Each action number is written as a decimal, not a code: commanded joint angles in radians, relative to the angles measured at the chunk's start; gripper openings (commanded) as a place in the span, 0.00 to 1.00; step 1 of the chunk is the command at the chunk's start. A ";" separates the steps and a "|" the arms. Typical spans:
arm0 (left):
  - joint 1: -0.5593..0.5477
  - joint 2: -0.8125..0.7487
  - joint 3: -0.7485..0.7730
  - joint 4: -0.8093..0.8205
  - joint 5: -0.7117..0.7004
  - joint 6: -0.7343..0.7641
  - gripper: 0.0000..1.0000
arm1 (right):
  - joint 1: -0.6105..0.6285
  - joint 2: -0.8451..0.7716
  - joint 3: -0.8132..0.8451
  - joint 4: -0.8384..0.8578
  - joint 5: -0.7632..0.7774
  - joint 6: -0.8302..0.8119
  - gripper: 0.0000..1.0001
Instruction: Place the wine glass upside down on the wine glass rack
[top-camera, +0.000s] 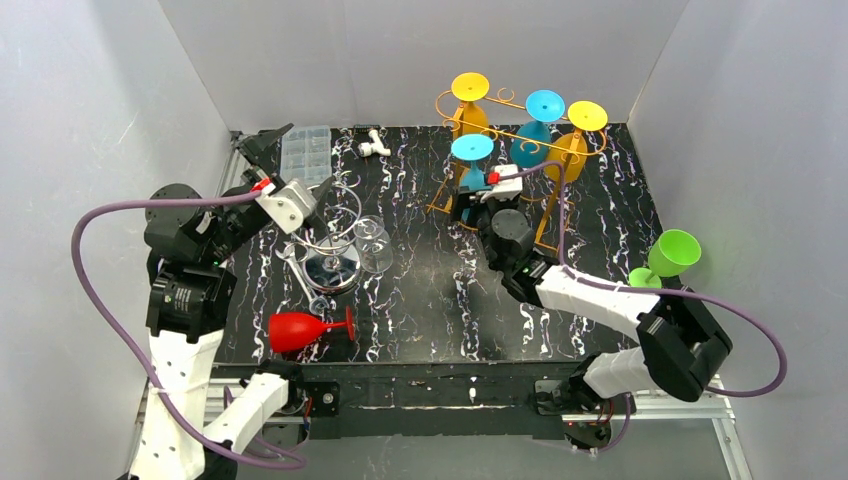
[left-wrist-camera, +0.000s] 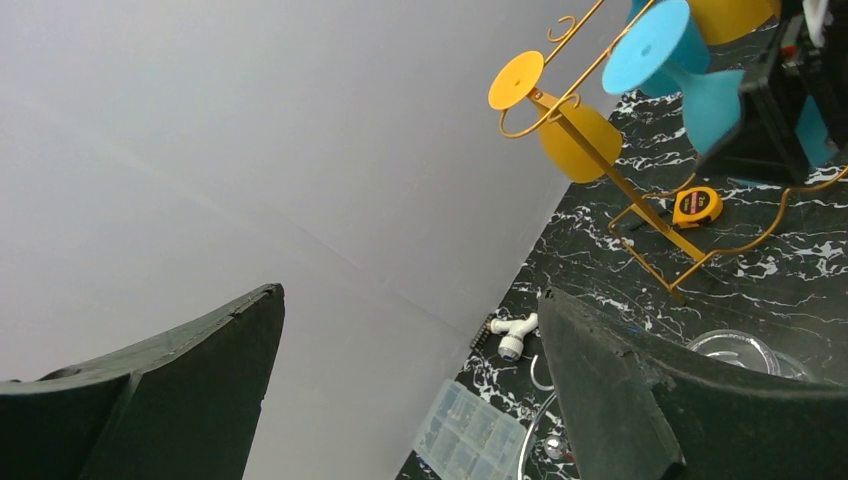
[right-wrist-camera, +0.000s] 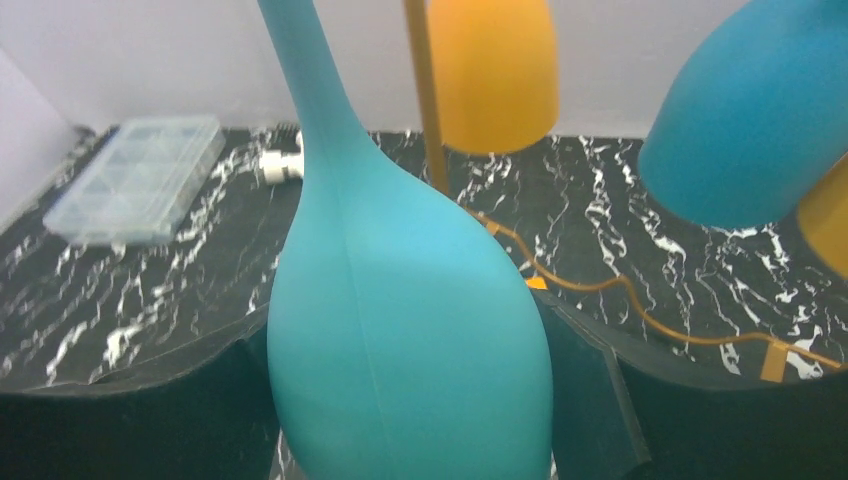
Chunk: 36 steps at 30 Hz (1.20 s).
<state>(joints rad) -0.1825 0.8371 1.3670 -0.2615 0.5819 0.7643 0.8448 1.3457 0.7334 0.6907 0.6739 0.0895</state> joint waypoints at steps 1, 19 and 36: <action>0.002 -0.007 -0.025 0.010 -0.010 0.027 0.98 | -0.028 0.025 0.079 0.177 0.007 -0.003 0.71; 0.002 -0.013 -0.044 0.004 -0.010 0.069 0.98 | -0.030 0.249 0.238 0.275 -0.100 0.093 0.70; 0.002 -0.042 -0.046 -0.032 -0.020 0.094 0.98 | -0.030 0.349 0.281 0.339 -0.076 0.163 0.70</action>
<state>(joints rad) -0.1825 0.8089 1.3228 -0.2737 0.5690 0.8448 0.8139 1.6966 0.9688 0.9245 0.5697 0.2379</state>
